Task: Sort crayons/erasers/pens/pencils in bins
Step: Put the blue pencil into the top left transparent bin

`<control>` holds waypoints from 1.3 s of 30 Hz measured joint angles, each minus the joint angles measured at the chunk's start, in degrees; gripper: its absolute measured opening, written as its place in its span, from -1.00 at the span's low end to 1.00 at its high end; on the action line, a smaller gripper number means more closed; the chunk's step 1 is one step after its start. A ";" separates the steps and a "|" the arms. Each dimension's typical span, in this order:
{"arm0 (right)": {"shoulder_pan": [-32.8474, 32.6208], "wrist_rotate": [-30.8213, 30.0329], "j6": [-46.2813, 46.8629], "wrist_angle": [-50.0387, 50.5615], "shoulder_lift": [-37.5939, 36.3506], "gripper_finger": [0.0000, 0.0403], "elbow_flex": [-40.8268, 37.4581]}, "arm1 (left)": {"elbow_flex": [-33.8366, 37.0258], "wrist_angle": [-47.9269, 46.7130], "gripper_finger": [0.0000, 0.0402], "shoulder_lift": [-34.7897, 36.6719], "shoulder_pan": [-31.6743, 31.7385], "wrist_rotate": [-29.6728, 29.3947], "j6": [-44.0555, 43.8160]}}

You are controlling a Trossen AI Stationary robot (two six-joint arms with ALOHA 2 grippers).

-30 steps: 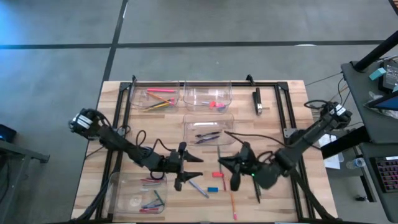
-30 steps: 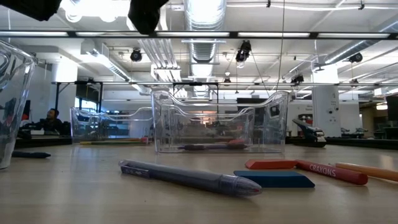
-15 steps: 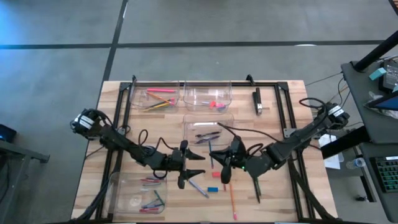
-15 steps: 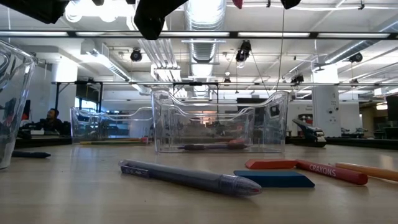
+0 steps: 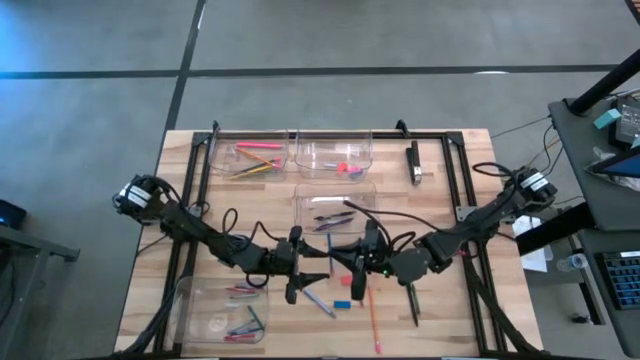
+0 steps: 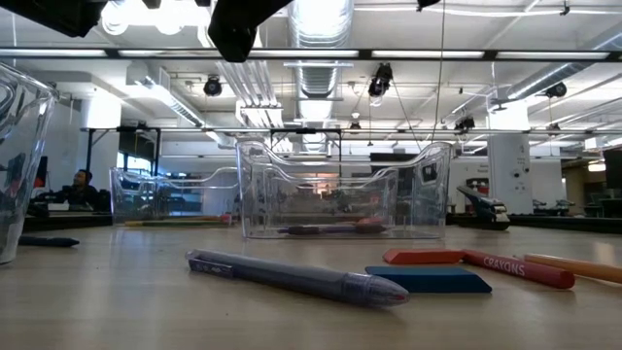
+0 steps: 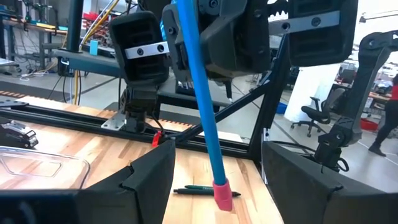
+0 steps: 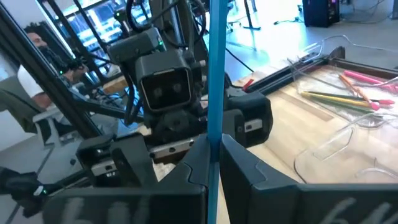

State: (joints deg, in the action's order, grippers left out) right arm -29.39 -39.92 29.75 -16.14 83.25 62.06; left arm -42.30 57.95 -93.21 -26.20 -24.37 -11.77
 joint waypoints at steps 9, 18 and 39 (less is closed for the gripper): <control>1.01 4.00 -2.60 -6.45 3.70 -0.94 0.15 | 0.11 0.00 0.12 0.00 0.00 0.00 -0.02; 1.58 3.97 -3.57 -6.90 4.04 -0.94 0.44 | 0.13 -0.60 -0.53 -0.02 0.00 0.01 -0.12; -1.96 4.67 -2.43 18.33 2.63 0.32 5.60 | 0.26 -10.60 -0.96 5.49 -0.02 -3.09 0.11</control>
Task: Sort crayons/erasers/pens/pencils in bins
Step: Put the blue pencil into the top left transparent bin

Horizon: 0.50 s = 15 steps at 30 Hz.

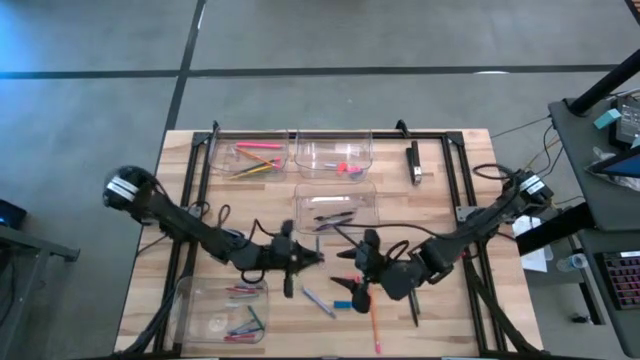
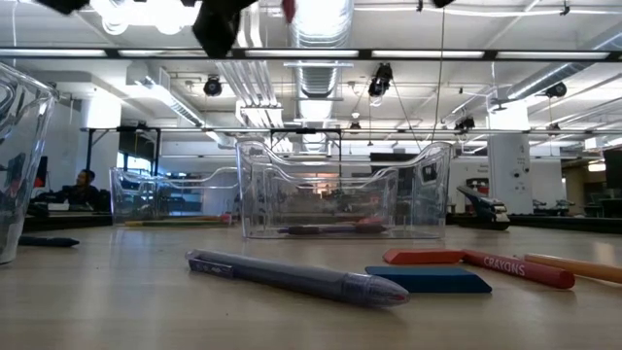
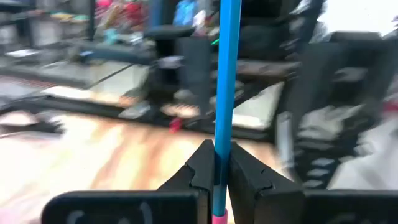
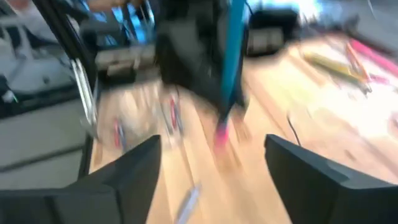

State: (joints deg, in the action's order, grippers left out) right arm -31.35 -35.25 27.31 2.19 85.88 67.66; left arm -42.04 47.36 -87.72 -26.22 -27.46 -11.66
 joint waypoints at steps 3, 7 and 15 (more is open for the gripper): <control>-1.78 -0.10 7.03 13.49 -0.90 0.49 3.89 | -0.88 -14.16 -0.96 6.33 0.35 -7.70 0.04; -4.69 -0.73 13.15 25.99 -1.15 0.60 7.35 | -3.62 -40.91 -0.96 15.75 4.44 -16.17 -0.81; -9.23 -1.18 19.01 32.58 -1.13 0.61 7.75 | -9.47 -89.64 -0.96 24.94 27.89 -16.24 -6.06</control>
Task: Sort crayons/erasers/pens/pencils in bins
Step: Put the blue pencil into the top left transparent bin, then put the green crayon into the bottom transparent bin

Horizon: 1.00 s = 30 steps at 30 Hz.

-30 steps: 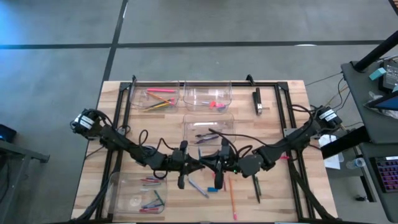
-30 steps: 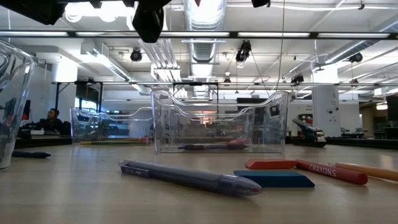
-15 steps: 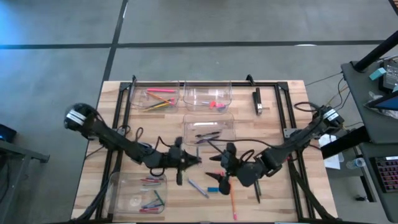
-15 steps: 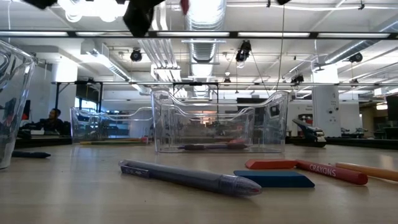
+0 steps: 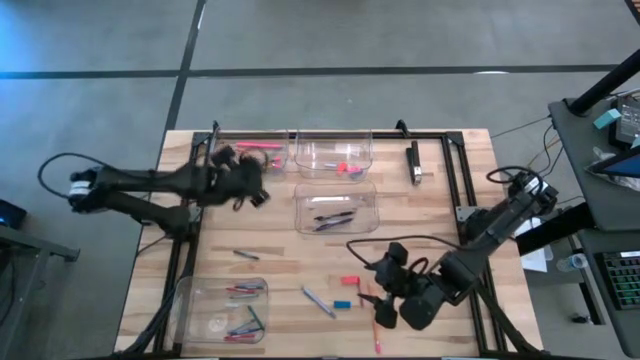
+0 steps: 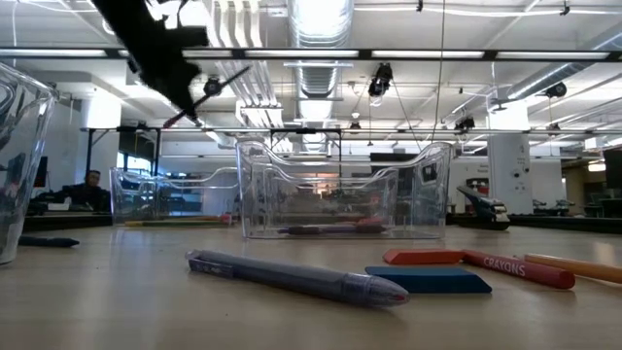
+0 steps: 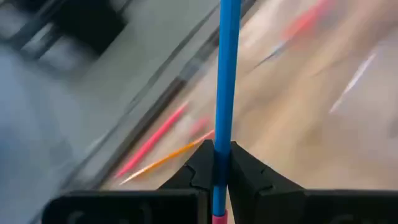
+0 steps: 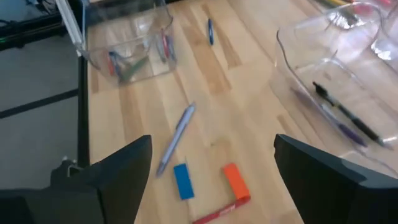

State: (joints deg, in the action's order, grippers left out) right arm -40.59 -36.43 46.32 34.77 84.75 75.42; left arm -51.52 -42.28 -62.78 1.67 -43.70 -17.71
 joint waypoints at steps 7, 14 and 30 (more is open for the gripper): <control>-2.10 -0.02 1.25 0.45 0.00 0.61 -0.02 | 0.80 -3.51 -0.96 -2.16 16.77 -1.90 18.15; -4.99 -0.04 5.77 2.90 0.02 0.61 -0.02 | 0.52 -2.47 -0.80 -7.13 22.46 -4.96 29.87; -10.91 0.97 30.07 25.01 0.38 0.61 -1.03 | -15.74 -5.28 0.30 -3.73 16.98 3.38 13.82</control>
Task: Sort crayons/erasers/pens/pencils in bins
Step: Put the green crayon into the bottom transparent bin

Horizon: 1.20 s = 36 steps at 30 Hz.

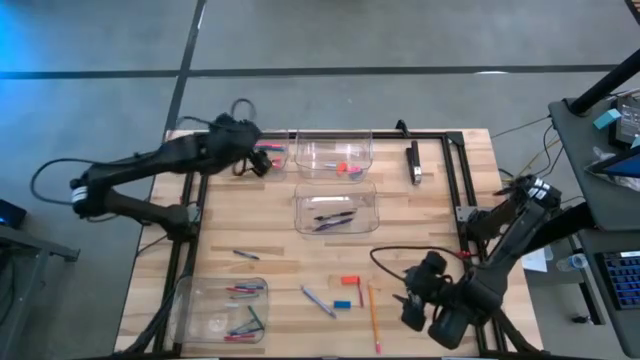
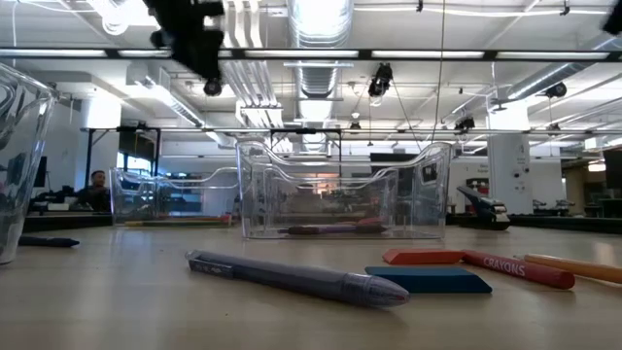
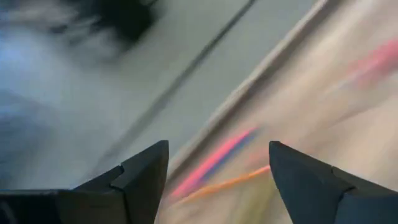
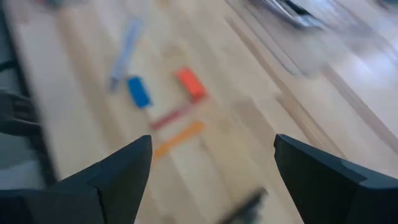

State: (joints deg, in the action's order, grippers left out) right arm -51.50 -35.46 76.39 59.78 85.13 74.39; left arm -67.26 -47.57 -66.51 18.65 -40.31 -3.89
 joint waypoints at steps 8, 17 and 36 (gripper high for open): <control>-2.29 8.64 22.66 5.18 0.69 0.61 -7.34 | 12.73 44.41 0.30 10.64 -20.01 22.80 -4.56; -4.08 18.37 28.99 -2.47 0.70 0.57 -18.84 | 33.22 92.48 0.30 2.14 -40.61 13.38 -1.66; -5.95 18.51 27.55 -15.53 1.00 0.13 -21.97 | 31.68 112.51 0.30 -16.84 -46.59 10.18 1.26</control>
State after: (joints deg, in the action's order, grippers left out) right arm -57.45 -16.94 103.94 44.25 86.14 52.42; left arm -35.57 64.95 -83.36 -27.94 -30.13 -2.63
